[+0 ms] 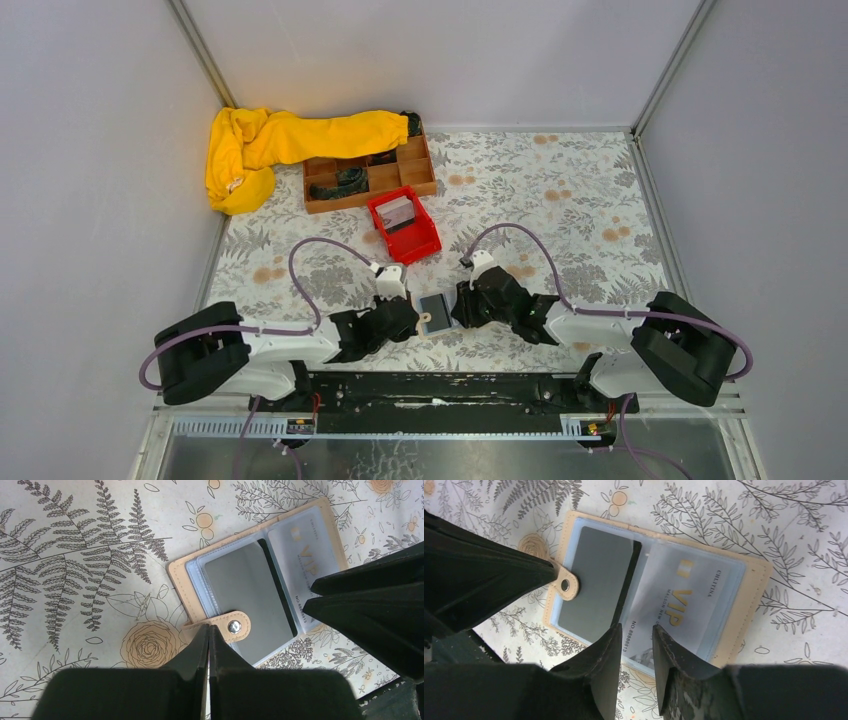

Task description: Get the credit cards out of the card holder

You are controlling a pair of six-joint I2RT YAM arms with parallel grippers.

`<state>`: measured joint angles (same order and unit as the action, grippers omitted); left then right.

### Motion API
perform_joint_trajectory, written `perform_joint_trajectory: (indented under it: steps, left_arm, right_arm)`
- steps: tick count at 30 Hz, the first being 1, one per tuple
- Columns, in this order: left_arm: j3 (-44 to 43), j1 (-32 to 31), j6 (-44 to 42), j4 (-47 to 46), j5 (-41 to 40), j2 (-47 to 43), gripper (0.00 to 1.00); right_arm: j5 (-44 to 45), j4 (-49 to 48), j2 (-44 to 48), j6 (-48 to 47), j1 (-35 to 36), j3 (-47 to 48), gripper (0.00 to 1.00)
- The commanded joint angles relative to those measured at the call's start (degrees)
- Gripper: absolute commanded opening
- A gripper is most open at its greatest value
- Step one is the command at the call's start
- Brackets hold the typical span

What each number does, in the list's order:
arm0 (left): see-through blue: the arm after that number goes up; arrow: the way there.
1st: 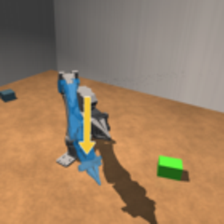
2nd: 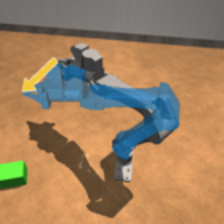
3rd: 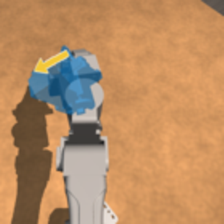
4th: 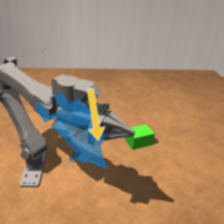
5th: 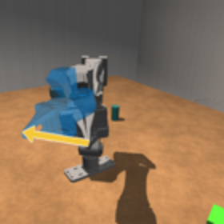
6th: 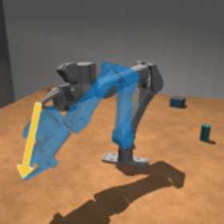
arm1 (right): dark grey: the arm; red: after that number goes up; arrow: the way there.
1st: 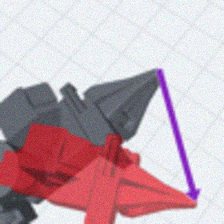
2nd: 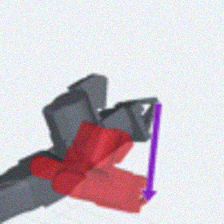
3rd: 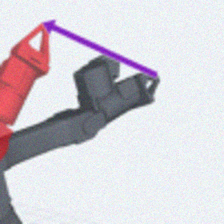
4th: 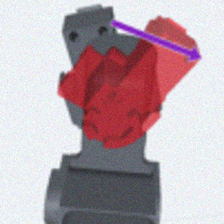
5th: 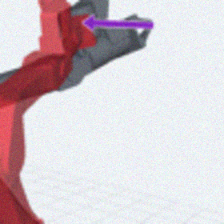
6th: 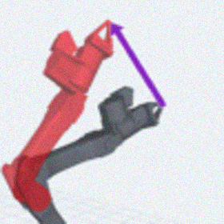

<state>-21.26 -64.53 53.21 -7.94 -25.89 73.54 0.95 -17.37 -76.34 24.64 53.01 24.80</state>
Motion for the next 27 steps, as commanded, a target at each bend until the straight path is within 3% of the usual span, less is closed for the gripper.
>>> perform_joint_trajectory:
  steps: [1,6,9,12,15,16,21,27]
  left_arm:
    - [0.61,-0.25,0.26,-0.94,-0.69,-1.23,0.01]
    - [0.67,-0.88,2.68,3.37,-4.41,-8.18,0.42]
    - [0.95,-1.53,2.72,2.4,-3.02,-10.94,0.47]
    - [2.36,-1.77,1.43,-3.05,1.04,-12.06,0.38]
    - [4.31,-1.75,1.11,-8.87,4.1,-11.73,0.05]
    - [5.1,-1.77,0.99,-11.15,5.37,-11.45,0.0]
    - [8.29,-2.08,1.12,-24.21,12.99,-9.76,0.0]
    - [8.43,-3.48,0.78,-26.52,8.79,-3.69,0.0]
  right_arm:
    - [-1.96,-4.67,1.22,0.49,-0.32,-0.07,0.35]
    - [-1.84,-4.93,1.63,0.43,-0.92,-0.51,0.34]
    - [-1.77,-5.36,1.63,0.41,-1.31,-0.75,0.33]
    - [-2.75,-6.86,1.62,0.91,-1.83,-1.51,0.32]
    - [-6.45,-9.85,1.94,2.69,-3.41,-2.88,0.31]
    - [-7.83,-11.2,2.16,3.37,-4.19,-3.56,0.31]
    - [-9.96,-11.98,3.23,4.06,-6.14,-4.73,0.31]
    - [-10.1,-12.09,3.78,4.01,-6.52,-4.93,0.3]
